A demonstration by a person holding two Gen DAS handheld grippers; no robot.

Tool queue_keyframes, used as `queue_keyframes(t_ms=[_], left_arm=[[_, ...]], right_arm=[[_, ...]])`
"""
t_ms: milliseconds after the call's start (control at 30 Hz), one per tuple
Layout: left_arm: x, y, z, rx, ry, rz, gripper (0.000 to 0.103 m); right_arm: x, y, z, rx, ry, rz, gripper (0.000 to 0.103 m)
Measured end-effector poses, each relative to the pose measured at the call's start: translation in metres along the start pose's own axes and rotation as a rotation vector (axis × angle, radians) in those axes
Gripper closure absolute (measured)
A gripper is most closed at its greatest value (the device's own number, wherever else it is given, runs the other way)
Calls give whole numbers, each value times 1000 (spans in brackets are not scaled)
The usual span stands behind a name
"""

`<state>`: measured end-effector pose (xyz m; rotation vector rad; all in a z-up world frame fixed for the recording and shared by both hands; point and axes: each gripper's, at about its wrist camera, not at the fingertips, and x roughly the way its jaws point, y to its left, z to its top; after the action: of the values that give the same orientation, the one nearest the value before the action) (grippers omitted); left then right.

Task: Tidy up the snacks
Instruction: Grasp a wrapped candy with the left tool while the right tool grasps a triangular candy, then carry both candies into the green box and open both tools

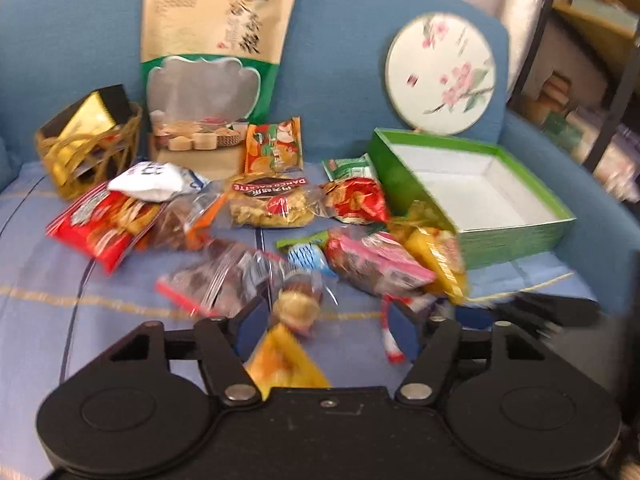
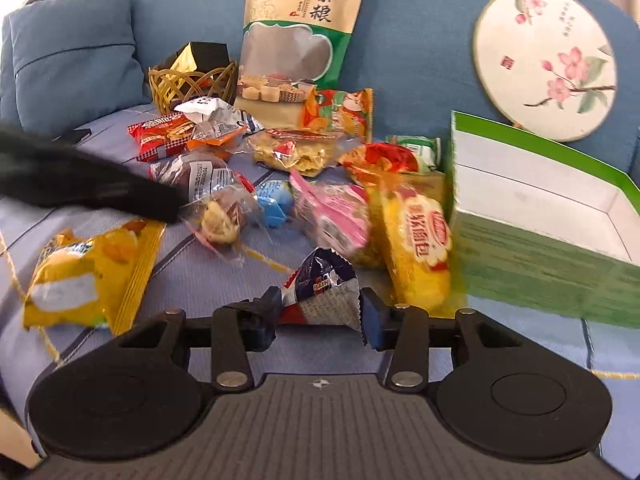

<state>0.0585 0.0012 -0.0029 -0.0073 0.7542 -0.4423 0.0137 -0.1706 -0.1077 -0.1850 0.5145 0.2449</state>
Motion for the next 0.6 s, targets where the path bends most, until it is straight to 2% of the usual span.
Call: queue_keyframes(t_ms=[67,133,200,267,367,400,467,600], left_arm=[[21,-1,3,11,26,20,30],[41,1,5,10,68,37,29],[57,4,4,3,101,55,38],[65,8,1,-8,123,50,39],[62,8,0,-15,115,52,40],[56,8,1,-28,113,38,41],[41,5,5,-33,86,10,41],[6,-8,21,-3,14,-24,41]], right_arm=[[0,-3,-2,9,-4,5,30],[2,-4,-1,15,-9,13,30],[4,-5,-1,20,-12,21,30],[6,-6,-1,27,-12,31,30],[3,-7,1,32,-15,48,35],[-2,-8,2,42,-29,71,40],[-13,-8,6,49,-63,102,43],[-38,-11,19,47,-163,94,46]])
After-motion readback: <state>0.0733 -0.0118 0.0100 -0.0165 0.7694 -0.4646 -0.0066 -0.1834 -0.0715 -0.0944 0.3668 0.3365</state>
